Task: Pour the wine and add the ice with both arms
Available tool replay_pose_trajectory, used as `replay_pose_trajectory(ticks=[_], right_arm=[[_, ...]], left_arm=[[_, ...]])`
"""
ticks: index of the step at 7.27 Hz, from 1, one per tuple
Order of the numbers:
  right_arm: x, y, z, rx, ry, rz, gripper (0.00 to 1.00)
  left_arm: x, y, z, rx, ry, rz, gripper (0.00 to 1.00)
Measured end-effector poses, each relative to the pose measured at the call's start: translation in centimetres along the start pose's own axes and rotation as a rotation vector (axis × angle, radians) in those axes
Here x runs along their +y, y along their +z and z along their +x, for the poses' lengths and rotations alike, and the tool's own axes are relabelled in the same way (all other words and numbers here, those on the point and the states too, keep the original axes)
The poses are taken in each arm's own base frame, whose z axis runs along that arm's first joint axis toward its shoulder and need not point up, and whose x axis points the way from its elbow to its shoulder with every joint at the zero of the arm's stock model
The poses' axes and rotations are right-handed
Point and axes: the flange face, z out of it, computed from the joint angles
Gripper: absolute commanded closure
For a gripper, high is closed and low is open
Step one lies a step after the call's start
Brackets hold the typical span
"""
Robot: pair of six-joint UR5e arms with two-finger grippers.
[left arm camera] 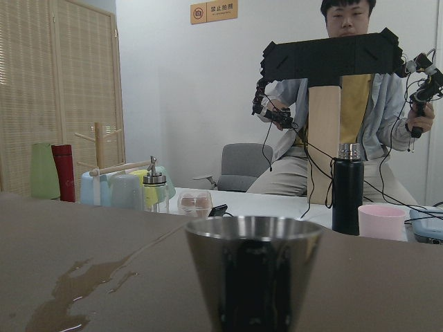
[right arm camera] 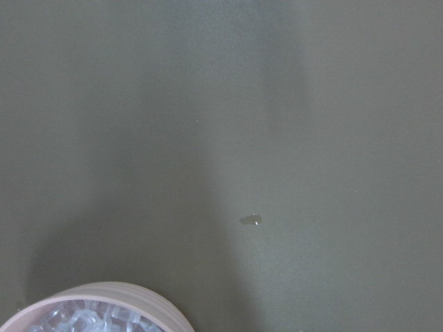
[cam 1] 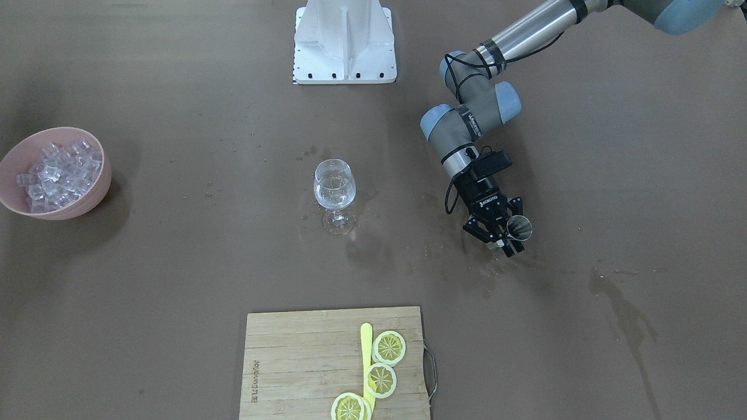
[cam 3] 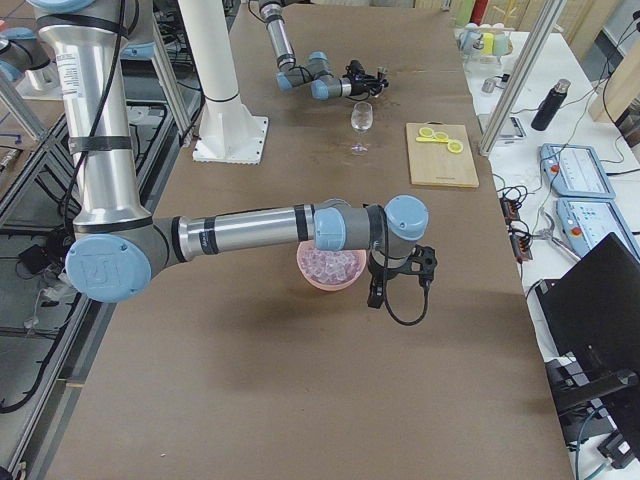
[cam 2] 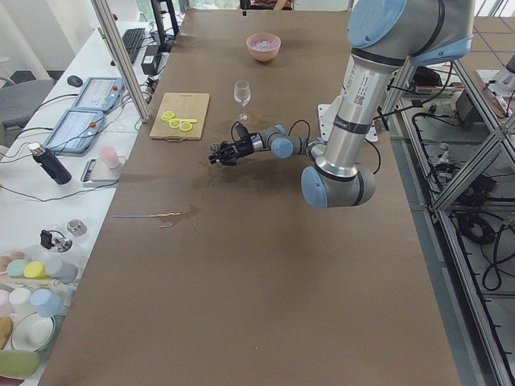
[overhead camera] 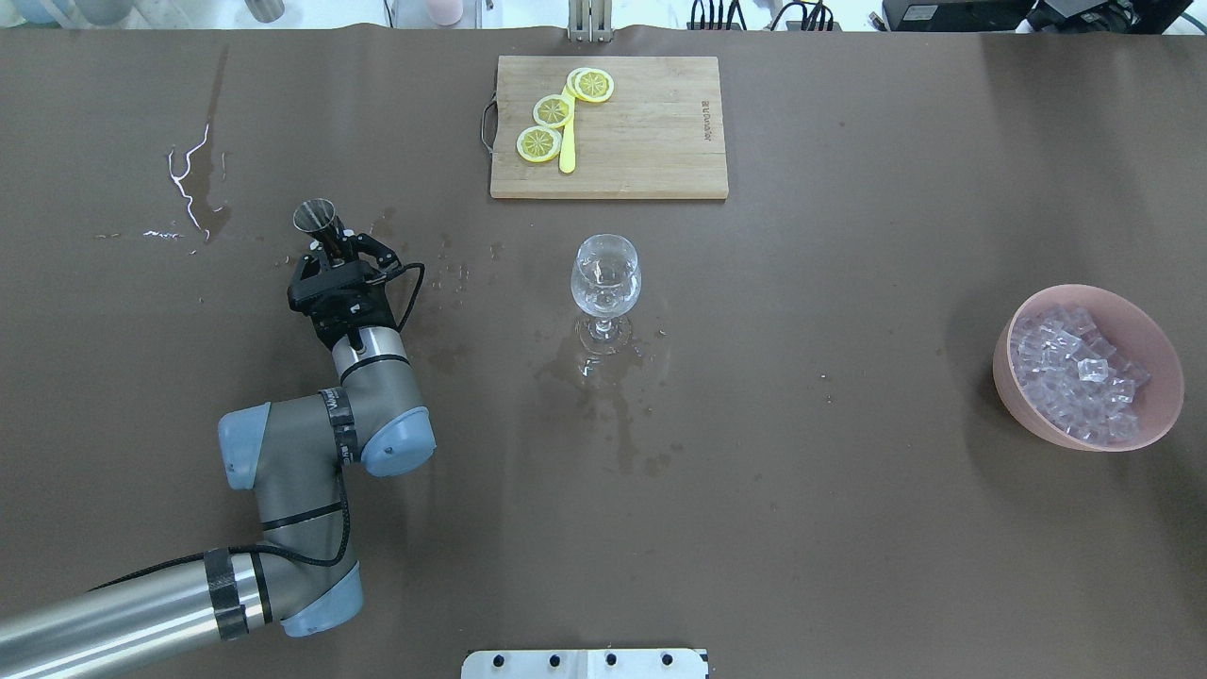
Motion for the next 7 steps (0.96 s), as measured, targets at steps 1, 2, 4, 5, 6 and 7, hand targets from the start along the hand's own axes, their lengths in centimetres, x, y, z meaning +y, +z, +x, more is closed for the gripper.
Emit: replay_pose_trajectory(ticks=[1, 2, 4, 5, 6, 7], right_arm=[[0.0, 0.01, -0.01, 0.0, 0.0, 0.0, 0.0], [0.0, 0.02, -0.02, 0.0, 0.001, 0.0, 0.0], [0.01, -0.02, -0.07, 0.0, 0.0, 0.0, 0.0], [0.02, -0.05, -0.1, 0.0, 0.001, 0.001, 0.0], [0.02, -0.07, -0.12, 0.0, 0.001, 0.001, 0.0], [0.03, -0.09, -0.14, 0.0, 0.003, 0.002, 0.0]], left_arm=[[0.26, 0.01, -0.11, -0.001, 0.005, 0.0, 0.65], [0.46, -0.08, -0.18, 0.0, 0.009, -0.001, 0.65], [0.62, -0.26, -0.16, 0.002, 0.011, -0.003, 0.56], [0.65, -0.31, -0.15, 0.002, 0.011, -0.004, 0.41], [0.69, -0.31, -0.2, 0.002, 0.012, -0.004, 0.37], [0.72, -0.3, -0.26, 0.002, 0.013, -0.004, 0.02]])
